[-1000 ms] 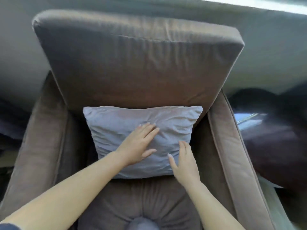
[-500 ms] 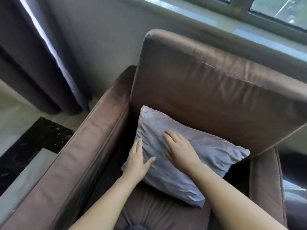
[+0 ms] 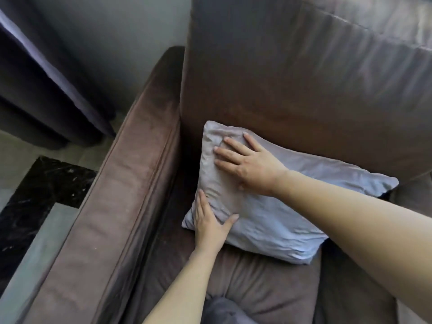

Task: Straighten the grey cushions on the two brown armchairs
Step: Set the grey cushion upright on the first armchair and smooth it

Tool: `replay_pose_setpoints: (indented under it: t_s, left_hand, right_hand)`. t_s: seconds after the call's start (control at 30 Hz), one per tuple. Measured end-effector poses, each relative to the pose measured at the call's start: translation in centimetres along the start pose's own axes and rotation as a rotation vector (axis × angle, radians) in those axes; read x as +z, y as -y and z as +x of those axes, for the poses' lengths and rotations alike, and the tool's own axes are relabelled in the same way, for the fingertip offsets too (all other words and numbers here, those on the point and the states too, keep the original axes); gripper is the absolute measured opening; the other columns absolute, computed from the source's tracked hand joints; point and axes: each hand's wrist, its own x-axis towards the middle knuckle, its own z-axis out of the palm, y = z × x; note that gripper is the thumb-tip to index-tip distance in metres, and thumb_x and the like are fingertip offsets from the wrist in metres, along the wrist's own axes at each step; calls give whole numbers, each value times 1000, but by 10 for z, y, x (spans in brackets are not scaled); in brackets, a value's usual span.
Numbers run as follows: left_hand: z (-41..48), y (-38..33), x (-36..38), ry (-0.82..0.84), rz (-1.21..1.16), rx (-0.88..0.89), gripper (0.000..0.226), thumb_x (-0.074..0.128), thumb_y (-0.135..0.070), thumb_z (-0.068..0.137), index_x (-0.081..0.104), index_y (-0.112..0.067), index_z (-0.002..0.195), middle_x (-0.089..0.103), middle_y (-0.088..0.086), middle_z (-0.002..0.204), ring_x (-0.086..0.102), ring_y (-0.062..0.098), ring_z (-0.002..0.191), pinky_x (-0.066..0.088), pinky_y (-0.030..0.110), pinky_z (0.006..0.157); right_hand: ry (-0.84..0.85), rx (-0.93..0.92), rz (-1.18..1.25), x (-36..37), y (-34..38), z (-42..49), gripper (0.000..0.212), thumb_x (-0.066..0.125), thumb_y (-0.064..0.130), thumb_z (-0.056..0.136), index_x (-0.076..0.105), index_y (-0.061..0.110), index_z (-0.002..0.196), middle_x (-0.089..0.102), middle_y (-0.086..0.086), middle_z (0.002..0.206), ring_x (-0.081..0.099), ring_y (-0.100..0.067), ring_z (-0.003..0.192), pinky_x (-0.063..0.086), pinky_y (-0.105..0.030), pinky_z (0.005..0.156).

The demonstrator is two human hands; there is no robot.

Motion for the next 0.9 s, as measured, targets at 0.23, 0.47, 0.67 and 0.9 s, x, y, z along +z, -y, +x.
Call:
replay_pose_setpoints:
  t_s: [0.23,0.47,0.67,0.9]
  left_hand:
    - [-7,39,20,58,62,-98,139,56,-83,56,6,0,156,13,20,164,10,33,153,12,45,124]
    - [-5,49,18,85,118,-175,130,68,-78,60,4,-21,157,12,3,164,12,22,152,20,68,112]
    - [-2,63,21,128,219,-208,132,67,-80,60,-1,-21,157,9,1,166,13,21,153,9,70,114]
    - [2,74,11,214,346,-183,134,70,-75,64,-7,-16,157,3,1,168,4,16,154,8,68,115]
  right_hand:
    - [-59,54,-59,10,-8,-7,98,82,43,66,36,28,151,20,-1,164,14,-28,152,4,-64,116]
    - [-67,81,-53,12,-7,-7,97,82,42,66,36,28,150,21,0,164,14,-28,152,8,-66,117]
    - [-10,88,-25,12,-9,-8,90,74,40,78,26,30,154,11,2,166,3,-27,153,0,-64,118]
    - [6,92,19,8,-4,-11,82,67,36,85,24,30,154,7,1,166,0,-27,153,0,-66,117]
